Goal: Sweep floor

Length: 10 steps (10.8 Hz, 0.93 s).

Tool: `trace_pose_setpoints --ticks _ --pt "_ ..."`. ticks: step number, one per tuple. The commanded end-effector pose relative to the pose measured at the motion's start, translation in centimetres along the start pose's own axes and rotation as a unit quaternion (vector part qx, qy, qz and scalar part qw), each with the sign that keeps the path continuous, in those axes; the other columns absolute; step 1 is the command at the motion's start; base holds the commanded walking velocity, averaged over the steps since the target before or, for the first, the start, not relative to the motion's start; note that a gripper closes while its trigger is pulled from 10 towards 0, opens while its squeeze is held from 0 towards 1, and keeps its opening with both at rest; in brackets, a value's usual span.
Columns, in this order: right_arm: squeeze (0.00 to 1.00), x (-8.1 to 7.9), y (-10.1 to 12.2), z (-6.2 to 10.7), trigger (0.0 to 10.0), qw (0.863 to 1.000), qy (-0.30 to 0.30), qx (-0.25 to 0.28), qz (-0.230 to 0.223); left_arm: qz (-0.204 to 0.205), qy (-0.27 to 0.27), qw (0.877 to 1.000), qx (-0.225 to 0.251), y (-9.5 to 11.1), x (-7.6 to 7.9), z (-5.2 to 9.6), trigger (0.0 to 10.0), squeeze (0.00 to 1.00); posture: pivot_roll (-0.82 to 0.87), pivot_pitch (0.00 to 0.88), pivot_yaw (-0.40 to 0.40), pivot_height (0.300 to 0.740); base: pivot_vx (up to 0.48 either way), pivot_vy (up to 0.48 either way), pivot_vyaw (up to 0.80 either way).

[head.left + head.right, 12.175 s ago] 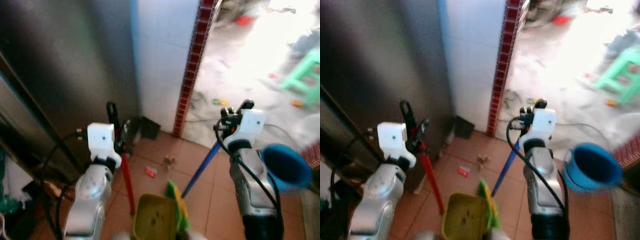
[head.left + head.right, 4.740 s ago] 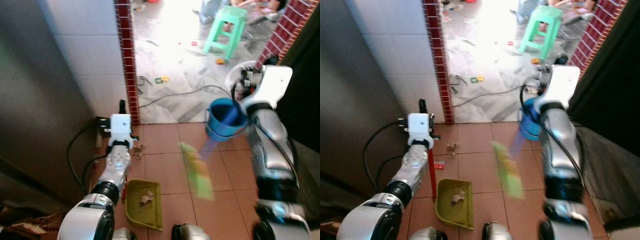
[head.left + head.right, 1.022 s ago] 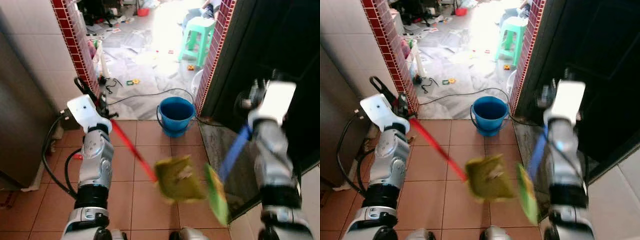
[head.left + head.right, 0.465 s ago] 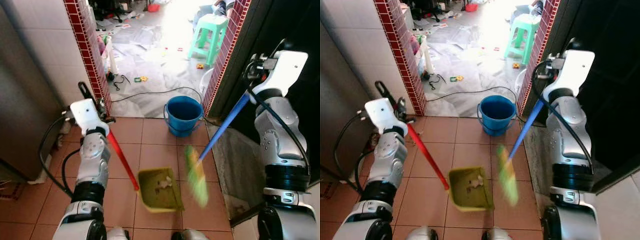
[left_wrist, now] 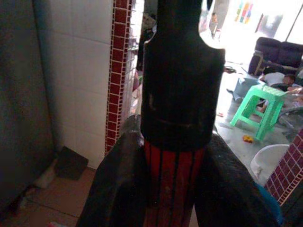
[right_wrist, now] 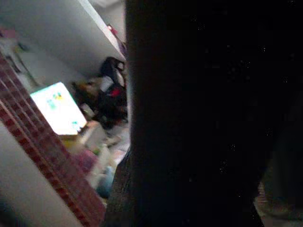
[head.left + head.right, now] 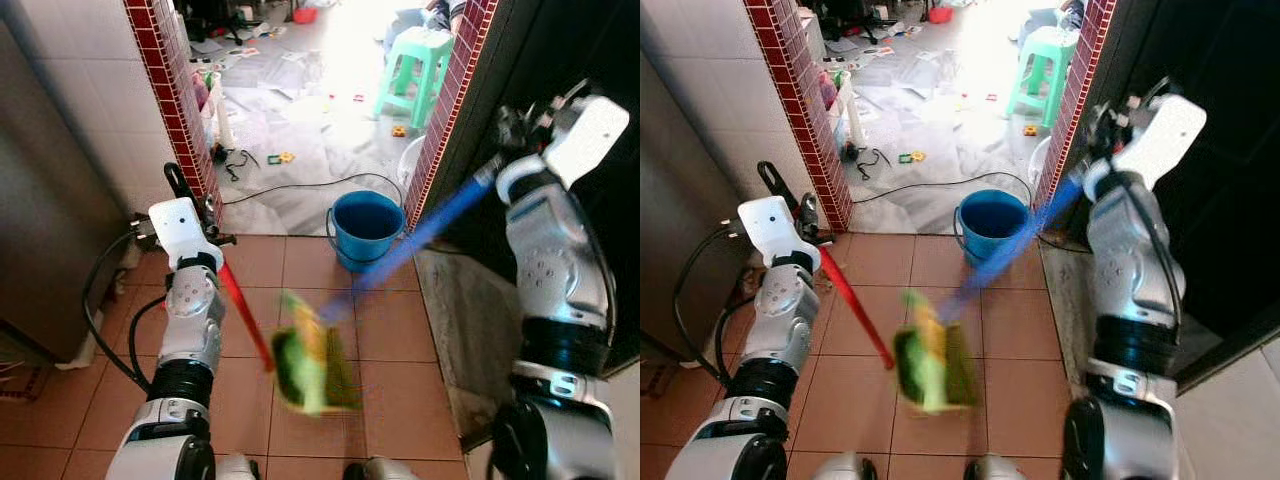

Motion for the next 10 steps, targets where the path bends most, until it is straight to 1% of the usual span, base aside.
trace_pose_setpoints --ticks 1,3,4,5,7,8,9,10 --pt "0.0 -0.2 2.6 -0.2 10.0 0.998 0.002 0.045 -0.047 0.012 -0.008 1.0 0.022 1.0 0.9 -0.6 10.0 0.0 -0.16 0.0 0.008 0.74 0.0 0.0 0.0" --pt "0.0 0.7 3.1 -0.2 10.0 0.998 -0.003 0.06 0.021 0.014 -0.011 1.0 0.021 0.9 1.1 -0.6 10.0 0.0 -0.16 0.0 0.007 0.74 0.0 0.0 0.0" --pt "0.0 0.6 3.6 -0.3 10.0 0.997 0.004 0.07 0.032 0.015 -0.011 1.0 0.021 0.9 1.1 -0.6 10.0 0.0 -0.16 0.0 0.007 0.74 0.0 0.0 0.0" --pt "0.0 0.7 4.4 -0.6 10.0 0.996 0.006 0.084 0.033 0.016 -0.011 1.0 0.019 0.7 1.2 -0.6 10.0 0.0 -0.16 0.0 0.005 0.74 0.0 0.0 0.0" --pt "0.0 0.9 6.6 -1.3 10.0 0.991 0.002 0.13 0.024 0.017 -0.015 1.0 0.008 0.2 1.4 -0.4 10.0 0.0 -0.16 0.0 0.003 0.74 0.0 0.0 0.0" --pt "0.0 1.1 8.0 -1.6 10.0 0.986 -0.001 0.159 0.058 0.016 -0.02 1.0 -0.002 -0.3 1.6 -0.1 10.0 0.0 -0.16 0.0 0.002 0.74 0.0 0.0 0.0" --pt "0.0 0.7 7.9 -1.6 10.0 0.979 0.013 0.167 0.119 0.016 -0.021 1.0 -0.004 -0.5 1.6 0.0 10.0 0.0 -0.15 0.0 0.0 0.74 0.0 0.0 0.0" --pt "0.0 0.2 6.2 -1.1 10.0 0.972 0.032 0.153 0.176 0.018 -0.023 1.0 -0.001 -0.4 1.7 0.1 10.0 0.0 -0.15 0.0 0.0 0.74 0.0 0.0 0.0"
Point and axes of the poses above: a point about 5 cm out from each wrist's last joint towards the gripper, its own z axis pointing back from the gripper into the wrist, its own y axis along the axis of the wrist's last joint, x = y × z, the point moved 2 cm from there along -z, pointing out of the wrist towards the gripper, and after that the axes turned 10 degrees about z, right-handed, at the moved point
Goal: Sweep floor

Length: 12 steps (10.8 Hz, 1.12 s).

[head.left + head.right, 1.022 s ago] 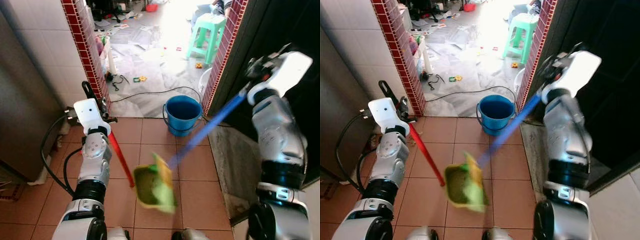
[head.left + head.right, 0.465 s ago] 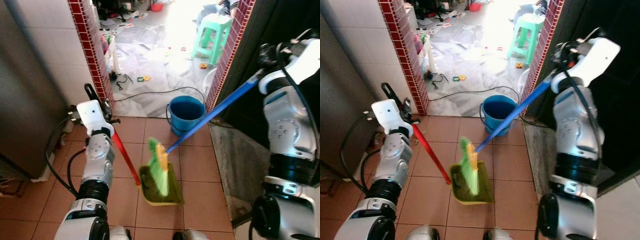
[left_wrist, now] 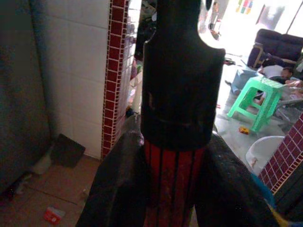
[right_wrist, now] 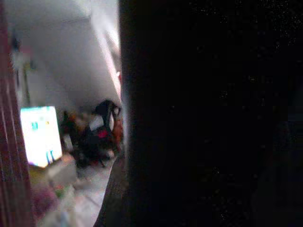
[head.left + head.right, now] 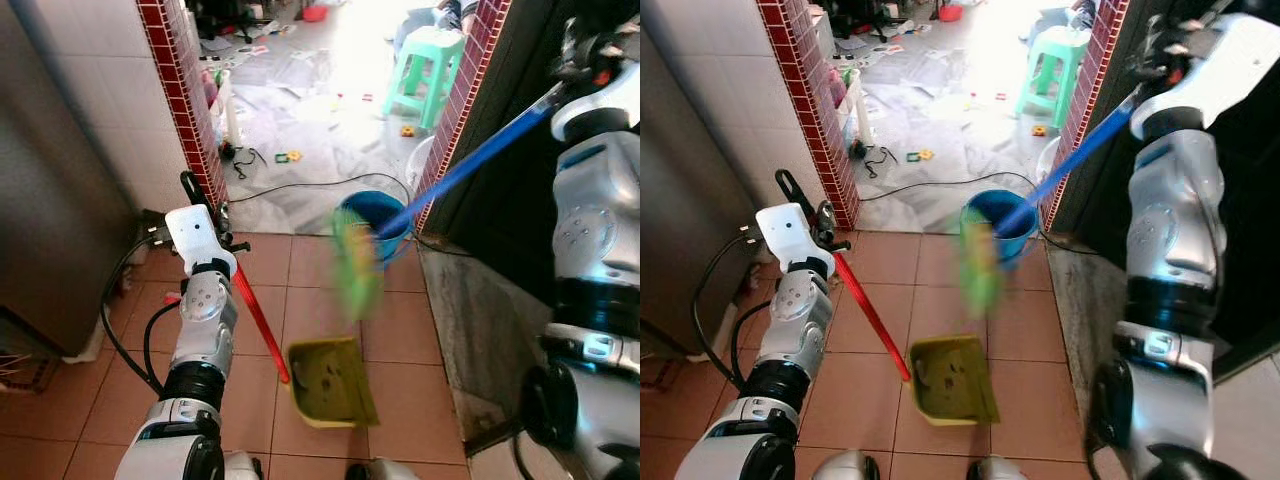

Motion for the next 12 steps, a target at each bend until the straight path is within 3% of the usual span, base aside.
trace_pose_setpoints --ticks 1,4,8,9,12 --pt "0.0 -0.9 -1.6 1.0 10.0 0.999 0.02 -0.022 0.021 0.011 -0.02 0.999 0.042 2.1 0.8 -0.4 10.0 0.0 -0.15 0.0 0.002 0.74 0.0 0.0 0.0" --pt "0.0 -1.9 -8.4 5.7 10.0 0.993 0.011 -0.105 0.054 0.019 -0.019 0.995 0.099 5.8 0.5 -0.9 10.0 0.0 -0.1 0.0 0.028 0.74 0.0 0.0 0.0" --pt "0.0 -3.2 -11.3 8.2 10.0 0.987 0.007 -0.131 0.097 0.018 -0.013 0.996 0.091 6.5 -1.4 -0.2 10.0 0.0 -0.09 0.0 0.033 0.74 0.0 0.0 0.0" --pt "0.0 -3.4 -12.1 8.9 10.0 0.984 0.012 -0.14 0.106 0.041 0.0 0.99 0.136 9.4 -1.7 -0.4 10.0 0.0 -0.08 0.0 0.017 0.74 0.0 0.0 0.0" --pt "0.0 -4.0 -12.6 9.3 10.0 0.983 0.023 -0.144 0.11 0.064 -0.004 0.981 0.182 12.9 -0.9 -1.3 10.0 0.0 -0.09 0.0 0.008 0.74 0.089 0.0 0.0"
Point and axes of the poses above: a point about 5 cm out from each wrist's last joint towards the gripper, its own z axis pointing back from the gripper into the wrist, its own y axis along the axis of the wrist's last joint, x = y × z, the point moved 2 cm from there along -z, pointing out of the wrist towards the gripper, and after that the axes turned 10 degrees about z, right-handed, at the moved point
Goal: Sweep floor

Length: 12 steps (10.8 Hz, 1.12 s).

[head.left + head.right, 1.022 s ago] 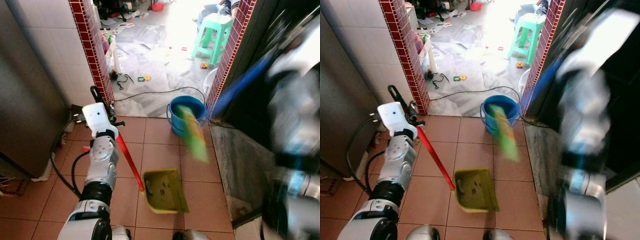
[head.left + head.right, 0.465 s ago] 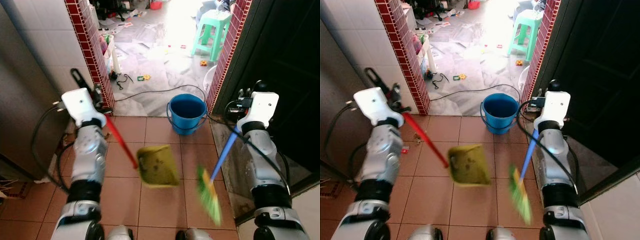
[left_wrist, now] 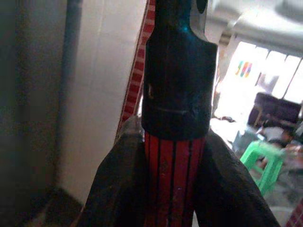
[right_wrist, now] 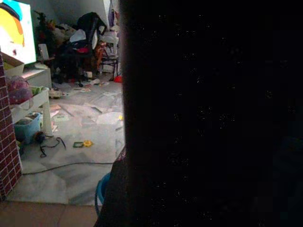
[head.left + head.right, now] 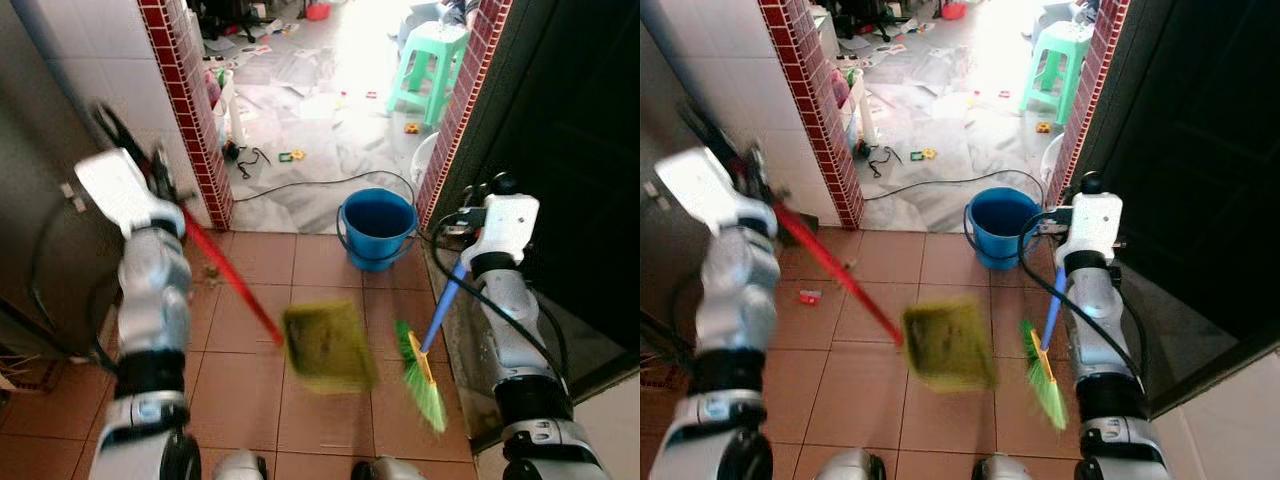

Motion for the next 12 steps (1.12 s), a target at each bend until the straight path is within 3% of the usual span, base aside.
trace_pose_setpoints --ticks 1,5,10,12 --pt "0.0 -0.3 -0.2 0.2 10.0 1.0 0.006 0.001 0.002 0.02 -0.018 0.998 0.056 3.2 1.3 -1.0 10.0 0.0 -0.09 0.0 0.009 0.74 0.266 0.0 0.0" --pt "0.0 -0.4 -0.4 0.5 10.0 1.0 0.011 0.001 0.006 0.037 -0.015 0.997 0.07 4.6 1.7 -1.5 10.0 0.0 -0.09 0.0 0.008 0.74 0.268 0.0 -0.26" --pt "0.0 -0.5 -0.5 0.5 10.0 1.0 0.013 -0.003 0.005 0.042 -0.012 0.995 0.087 5.9 1.8 -2.4 10.0 0.0 -0.1 0.0 0.008 0.74 0.425 0.0 -0.51" --pt "0.0 -0.5 -0.5 0.5 10.0 1.0 0.013 -0.004 0.005 0.043 -0.012 0.995 0.089 6.0 1.8 -2.6 10.0 0.0 -0.1 0.0 0.009 0.74 0.463 0.0 0.0"
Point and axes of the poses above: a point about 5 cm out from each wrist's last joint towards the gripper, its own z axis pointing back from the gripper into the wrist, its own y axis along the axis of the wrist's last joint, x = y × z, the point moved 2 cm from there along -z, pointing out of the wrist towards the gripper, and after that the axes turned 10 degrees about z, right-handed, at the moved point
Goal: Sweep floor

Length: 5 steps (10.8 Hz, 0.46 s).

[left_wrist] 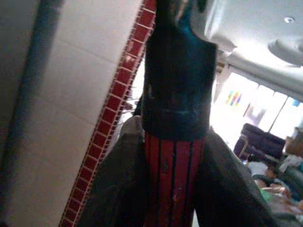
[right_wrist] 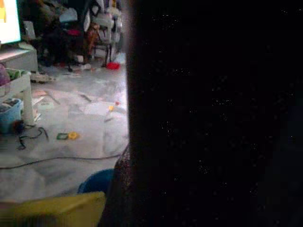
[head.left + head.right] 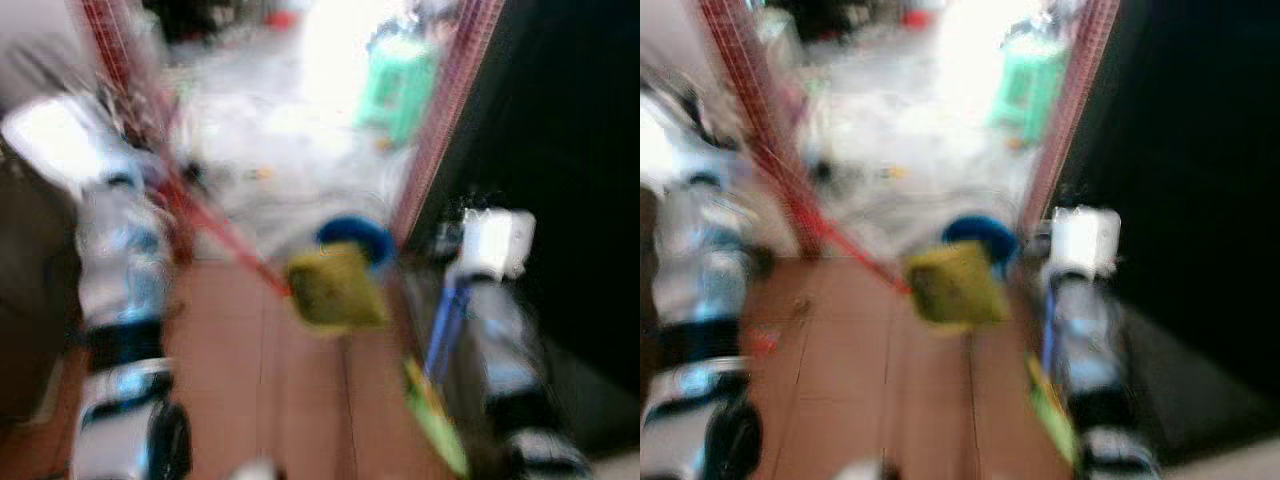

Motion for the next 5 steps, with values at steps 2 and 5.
trace_pose_setpoints --ticks 2,5 --pt "0.0 1.16 0.55 -0.28 10.0 1.0 -0.014 0.013 0.004 0.014 -0.031 0.999 0.031 1.3 2.14 -0.51 10.0 0.0 -0.1 0.0 0.008 0.74 0.463 0.0 0.0" --pt "0.0 1.11 0.5 -0.24 10.0 1.0 -0.013 0.012 0.006 0.012 -0.029 0.999 0.034 1.34 1.93 -0.65 10.0 0.0 -0.1 0.0 0.008 0.74 0.464 0.0 0.0"
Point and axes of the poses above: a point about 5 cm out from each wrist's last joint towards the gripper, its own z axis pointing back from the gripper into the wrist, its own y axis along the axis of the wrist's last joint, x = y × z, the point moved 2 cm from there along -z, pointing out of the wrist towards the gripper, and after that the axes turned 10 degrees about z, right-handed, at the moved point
